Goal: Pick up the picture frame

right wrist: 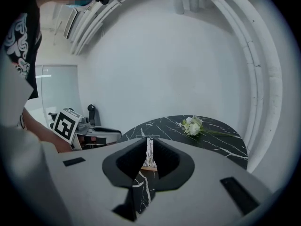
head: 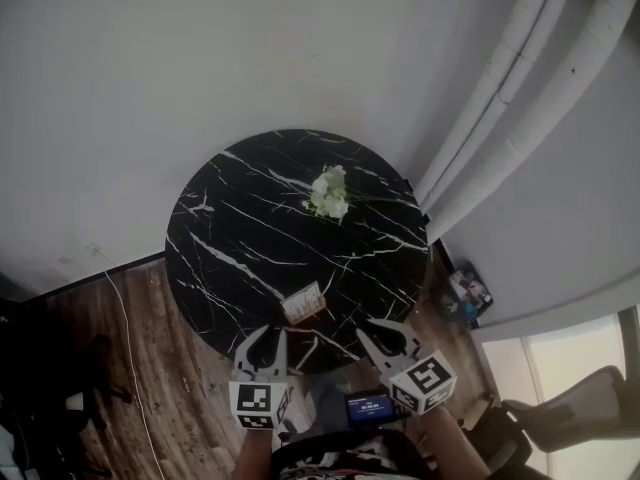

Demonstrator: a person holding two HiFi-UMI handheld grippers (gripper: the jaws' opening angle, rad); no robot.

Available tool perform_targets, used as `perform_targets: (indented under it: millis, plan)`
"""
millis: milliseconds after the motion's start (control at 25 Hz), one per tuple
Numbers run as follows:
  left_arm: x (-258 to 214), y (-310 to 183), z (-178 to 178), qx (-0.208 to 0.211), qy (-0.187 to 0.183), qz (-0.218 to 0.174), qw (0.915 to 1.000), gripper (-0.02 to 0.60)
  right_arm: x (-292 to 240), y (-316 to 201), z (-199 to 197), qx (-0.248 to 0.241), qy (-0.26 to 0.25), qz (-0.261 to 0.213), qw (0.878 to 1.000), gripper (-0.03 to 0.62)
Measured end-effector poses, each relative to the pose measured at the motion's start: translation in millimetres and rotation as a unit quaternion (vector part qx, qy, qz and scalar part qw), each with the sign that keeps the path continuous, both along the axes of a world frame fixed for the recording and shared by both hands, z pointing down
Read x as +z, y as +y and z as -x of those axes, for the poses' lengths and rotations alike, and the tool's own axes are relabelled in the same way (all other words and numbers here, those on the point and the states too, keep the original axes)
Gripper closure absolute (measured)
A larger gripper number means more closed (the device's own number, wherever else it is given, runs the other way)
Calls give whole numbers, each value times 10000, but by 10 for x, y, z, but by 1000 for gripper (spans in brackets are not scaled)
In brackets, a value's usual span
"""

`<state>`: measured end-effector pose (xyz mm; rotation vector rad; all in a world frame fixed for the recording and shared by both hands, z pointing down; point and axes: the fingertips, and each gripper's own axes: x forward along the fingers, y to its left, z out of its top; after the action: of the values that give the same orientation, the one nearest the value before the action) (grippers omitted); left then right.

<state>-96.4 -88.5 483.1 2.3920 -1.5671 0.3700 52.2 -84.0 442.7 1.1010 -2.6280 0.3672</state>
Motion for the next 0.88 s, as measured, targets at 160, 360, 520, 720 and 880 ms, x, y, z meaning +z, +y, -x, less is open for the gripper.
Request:
perform_targets:
  millis: [160,360,520,720,880]
  plan:
    - [272,-47,-26,-44,-11,267,9996,489,203,-123,50,-193,170,136,9996,572]
    - [586,-85,-20,-153,8,639,9978,459,486,-269,58,-378,367,340,9980,572]
    - [751,-162,-13,-186,13,812,9965,456,716,-363,109,-633,683,469,9946,572]
    - [950,-193,-14,-284,47,1001,9946,453,1017,-425,210,-1031,1133,618,9863,572]
    - [1089,-229,-41,-254,20,1155,9930,443,1163,-505,263,-1188,1233,728,9826,572]
